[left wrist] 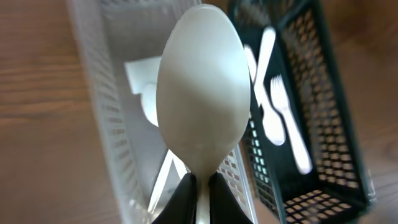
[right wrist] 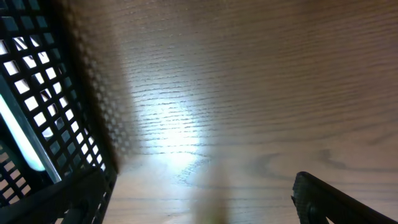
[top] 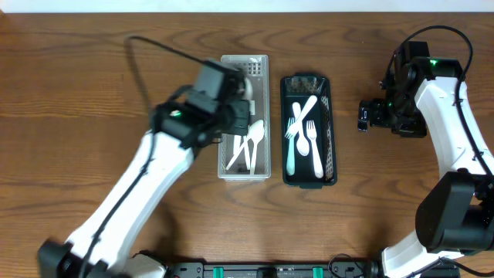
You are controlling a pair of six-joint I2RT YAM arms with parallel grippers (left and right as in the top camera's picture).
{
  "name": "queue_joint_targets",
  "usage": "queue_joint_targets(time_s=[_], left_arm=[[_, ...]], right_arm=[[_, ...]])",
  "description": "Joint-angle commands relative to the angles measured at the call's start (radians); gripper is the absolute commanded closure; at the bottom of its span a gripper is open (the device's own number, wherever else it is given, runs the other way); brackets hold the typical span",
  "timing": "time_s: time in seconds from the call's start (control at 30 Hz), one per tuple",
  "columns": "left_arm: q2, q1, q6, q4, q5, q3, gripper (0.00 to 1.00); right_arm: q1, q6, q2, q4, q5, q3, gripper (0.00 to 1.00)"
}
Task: Pack container
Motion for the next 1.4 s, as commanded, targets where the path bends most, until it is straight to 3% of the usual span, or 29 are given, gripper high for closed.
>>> queue_joint_targets(time_s=[0.0,0.23,0.43,0.53,0.6,0.73,0.77,0.83,1.07,1.2,1.37], left_arm=[[0.112,-0.016,0.047,0.015,-0.022,0.009,0.94],[0.275,-0.016,0.047,0.026,-0.023,0.009,0.9],[0.27,-0.015,0.067,0.034,-0.051,0.025,0.5],[0.249,-0.015,0.085,0.023,-0.076,0.038,0.48],[0.219,-0.014,0.085,-0.001,-0.116,0.053,0.39],[0.114,0.005,0.084,-0.048,-0.219,0.069,0.33],[0.083,0.015,0.084,-0.059,-0.245,0.069,0.27],[0.015,0.048,0.084,-0.075,-0.283,0.069,0.03],[-0.159,0.292,0.076,-0.06,-0.289,0.069,0.02],[-0.16,0.442,0.076,-0.022,-0.289,0.069,0.02],[-0.149,0.531,0.077,-0.011,-0.289,0.069,0.02]], right_arm=[[0.01,-0.01,-0.01,-0.001,-0.005,-0.002,0.01],[0.01,-0.01,-0.01,-0.003,-0.005,-0.002,0.01],[0.01,-0.01,-0.01,0.0,-0.005,-0.002,0.01],[0.01,-0.01,-0.01,0.0,-0.005,-0.002,0.01],[0.01,-0.01,-0.01,0.001,-0.005,-0.002,0.01],[0.01,-0.01,-0.01,0.007,-0.005,-0.002,0.01],[0.01,-0.01,-0.01,0.009,-0.005,-0.002,0.01],[0.01,-0.01,-0.011,0.018,-0.005,-0.001,0.01],[0.072,-0.006,-0.104,0.165,0.01,0.002,0.01],[0.137,-0.01,-0.154,0.399,0.088,0.002,0.01],[0.172,-0.026,-0.151,0.642,0.129,0.002,0.01]])
